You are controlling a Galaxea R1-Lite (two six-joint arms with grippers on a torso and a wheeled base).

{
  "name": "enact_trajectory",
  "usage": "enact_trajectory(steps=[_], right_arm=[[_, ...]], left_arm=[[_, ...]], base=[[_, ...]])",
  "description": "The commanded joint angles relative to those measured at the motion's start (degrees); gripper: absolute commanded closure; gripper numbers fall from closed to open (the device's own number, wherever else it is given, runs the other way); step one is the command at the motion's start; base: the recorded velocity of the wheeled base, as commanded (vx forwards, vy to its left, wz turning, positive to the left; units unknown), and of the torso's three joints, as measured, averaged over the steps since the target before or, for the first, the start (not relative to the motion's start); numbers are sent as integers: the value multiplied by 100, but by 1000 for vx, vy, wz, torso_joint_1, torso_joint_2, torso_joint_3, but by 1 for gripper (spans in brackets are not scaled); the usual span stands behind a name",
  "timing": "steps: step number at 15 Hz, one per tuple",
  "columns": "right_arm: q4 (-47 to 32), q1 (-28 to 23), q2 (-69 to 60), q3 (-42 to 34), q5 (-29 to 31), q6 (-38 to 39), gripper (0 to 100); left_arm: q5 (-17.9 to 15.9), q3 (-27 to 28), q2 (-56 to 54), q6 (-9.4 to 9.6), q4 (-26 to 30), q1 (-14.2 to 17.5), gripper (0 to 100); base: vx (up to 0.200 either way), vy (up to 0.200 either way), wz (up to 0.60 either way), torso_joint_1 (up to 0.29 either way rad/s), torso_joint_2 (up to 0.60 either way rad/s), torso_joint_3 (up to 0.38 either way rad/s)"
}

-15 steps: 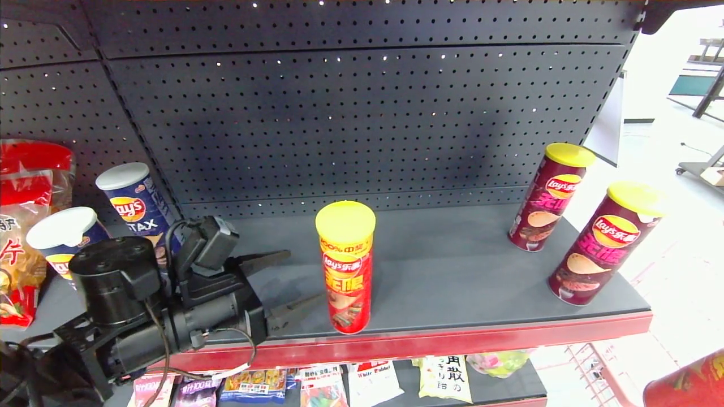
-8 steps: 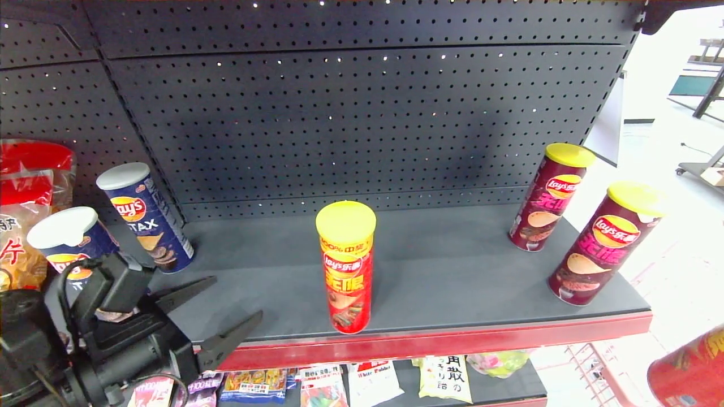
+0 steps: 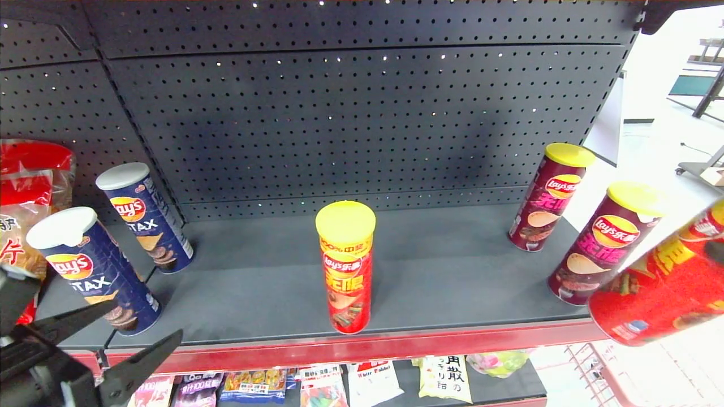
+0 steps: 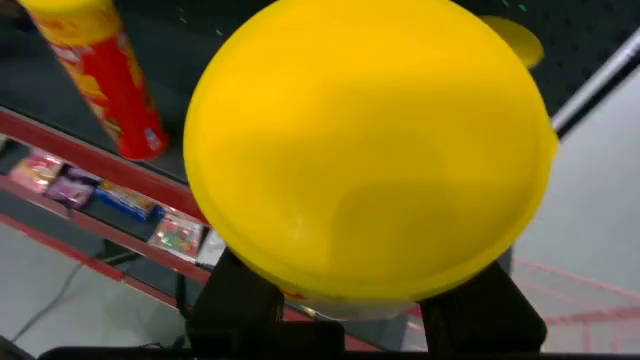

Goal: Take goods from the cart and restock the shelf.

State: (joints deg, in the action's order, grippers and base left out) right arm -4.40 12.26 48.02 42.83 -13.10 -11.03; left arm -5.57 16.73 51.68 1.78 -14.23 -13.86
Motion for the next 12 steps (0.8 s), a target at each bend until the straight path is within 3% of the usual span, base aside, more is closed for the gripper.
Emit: enact_trajectory(steps=[1, 4, 7, 12], right_arm=[[713, 575, 929, 94, 1, 128, 100], [1266, 1094, 1632, 182, -69, 145, 100], [1855, 1261, 2555, 543, -78, 172, 100], [1934, 1489, 3943, 1501, -140, 145, 100]], left_arm=[[109, 507, -1441, 7, 1036, 33, 0], [109, 419, -1687, -20, 1062, 33, 0], [241, 252, -1880, -29, 1062, 33, 0], [258, 252, -1889, -29, 1054, 33, 0]], base=[[0, 0, 0, 0, 0, 0], [0, 0, 0, 0, 0, 0], [0, 0, 0, 0, 0, 0], [0, 0, 0, 0, 0, 0]])
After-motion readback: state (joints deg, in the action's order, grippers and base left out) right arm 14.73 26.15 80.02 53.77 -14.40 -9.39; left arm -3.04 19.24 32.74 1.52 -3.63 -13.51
